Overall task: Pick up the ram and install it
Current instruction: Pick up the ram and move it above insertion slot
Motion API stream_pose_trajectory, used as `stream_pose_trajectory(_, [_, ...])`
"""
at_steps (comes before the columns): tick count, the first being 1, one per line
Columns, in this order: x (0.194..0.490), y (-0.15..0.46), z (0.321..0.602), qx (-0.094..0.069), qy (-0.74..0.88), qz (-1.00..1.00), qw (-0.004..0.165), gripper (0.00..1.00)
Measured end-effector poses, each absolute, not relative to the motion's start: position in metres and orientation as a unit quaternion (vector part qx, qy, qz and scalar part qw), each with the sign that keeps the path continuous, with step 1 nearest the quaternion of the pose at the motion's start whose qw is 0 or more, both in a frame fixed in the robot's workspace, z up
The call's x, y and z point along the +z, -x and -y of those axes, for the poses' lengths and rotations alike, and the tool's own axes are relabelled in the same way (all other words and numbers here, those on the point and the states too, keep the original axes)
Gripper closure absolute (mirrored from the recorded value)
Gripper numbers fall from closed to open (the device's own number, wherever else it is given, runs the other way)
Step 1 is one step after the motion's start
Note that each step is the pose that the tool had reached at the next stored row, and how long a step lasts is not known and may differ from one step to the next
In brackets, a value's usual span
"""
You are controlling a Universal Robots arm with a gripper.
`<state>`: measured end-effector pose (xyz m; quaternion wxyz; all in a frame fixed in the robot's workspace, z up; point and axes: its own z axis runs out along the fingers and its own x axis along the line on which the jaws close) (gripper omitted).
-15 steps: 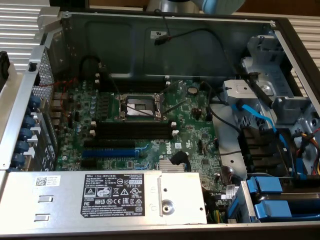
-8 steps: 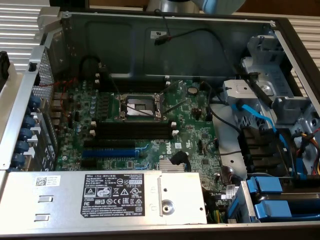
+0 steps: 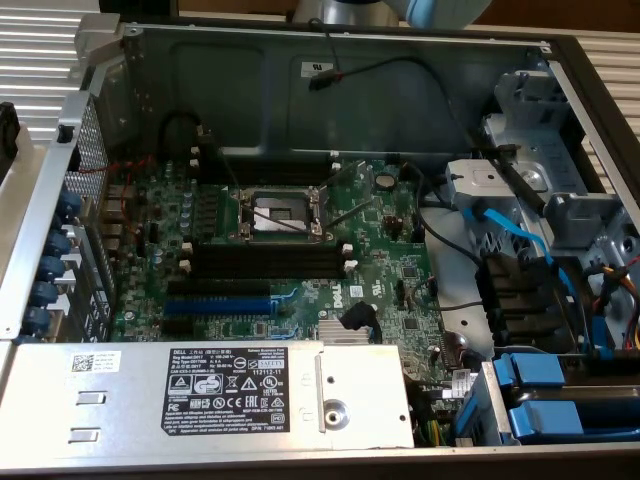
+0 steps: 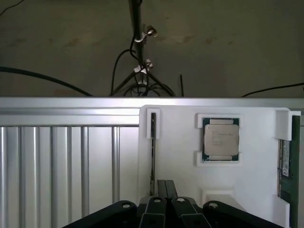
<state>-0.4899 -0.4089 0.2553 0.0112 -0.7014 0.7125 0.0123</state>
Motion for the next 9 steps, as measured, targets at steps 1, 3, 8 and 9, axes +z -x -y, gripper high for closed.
stream_pose_trajectory(1, [0.2536,0.4901,0.4091,0.013,0.702,-0.712,0.011,0.90])
stream_pose_trajectory(3, [0.2503,0.4911,0.4104,0.013,0.702,-0.712,0.012,0.90])
stream_pose_trajectory(8, [0.2458,0.4917,0.4139,0.017,0.703,-0.711,0.009,0.90])
stream_pose_trajectory(9, [0.2450,0.4917,0.4142,0.018,0.703,-0.711,0.007,0.90])
